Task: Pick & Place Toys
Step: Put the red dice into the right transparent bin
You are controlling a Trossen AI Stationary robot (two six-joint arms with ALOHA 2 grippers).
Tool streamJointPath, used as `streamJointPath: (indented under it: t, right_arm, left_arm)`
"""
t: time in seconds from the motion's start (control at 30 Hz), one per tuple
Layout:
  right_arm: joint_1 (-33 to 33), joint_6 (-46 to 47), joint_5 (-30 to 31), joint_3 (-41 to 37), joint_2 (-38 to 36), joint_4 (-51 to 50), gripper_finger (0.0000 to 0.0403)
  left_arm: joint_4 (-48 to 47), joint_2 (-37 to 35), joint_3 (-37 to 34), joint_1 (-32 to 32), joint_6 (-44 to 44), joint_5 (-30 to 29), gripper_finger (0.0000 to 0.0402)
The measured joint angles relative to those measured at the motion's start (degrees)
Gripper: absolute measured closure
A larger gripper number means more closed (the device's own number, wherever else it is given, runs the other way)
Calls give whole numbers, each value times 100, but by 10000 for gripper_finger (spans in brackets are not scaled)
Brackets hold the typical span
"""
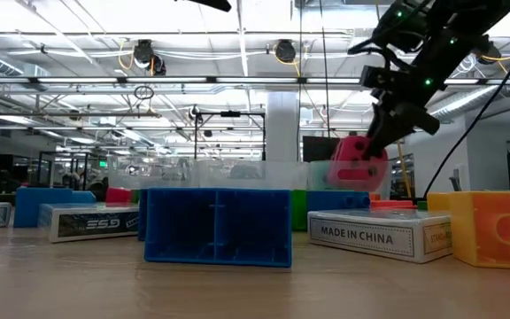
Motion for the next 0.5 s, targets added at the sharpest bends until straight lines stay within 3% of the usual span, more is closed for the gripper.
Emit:
streamJointPath:
  t: [0.23,0.5]
  right_arm:
    - [0,-642,3,-259,100,399,318]
    - [13,-810,-24,-361,100,936,235]
  left_arm:
    - [11,0,0,0,-15,2,130]
    - [22,0,0,0,-34,3,131]
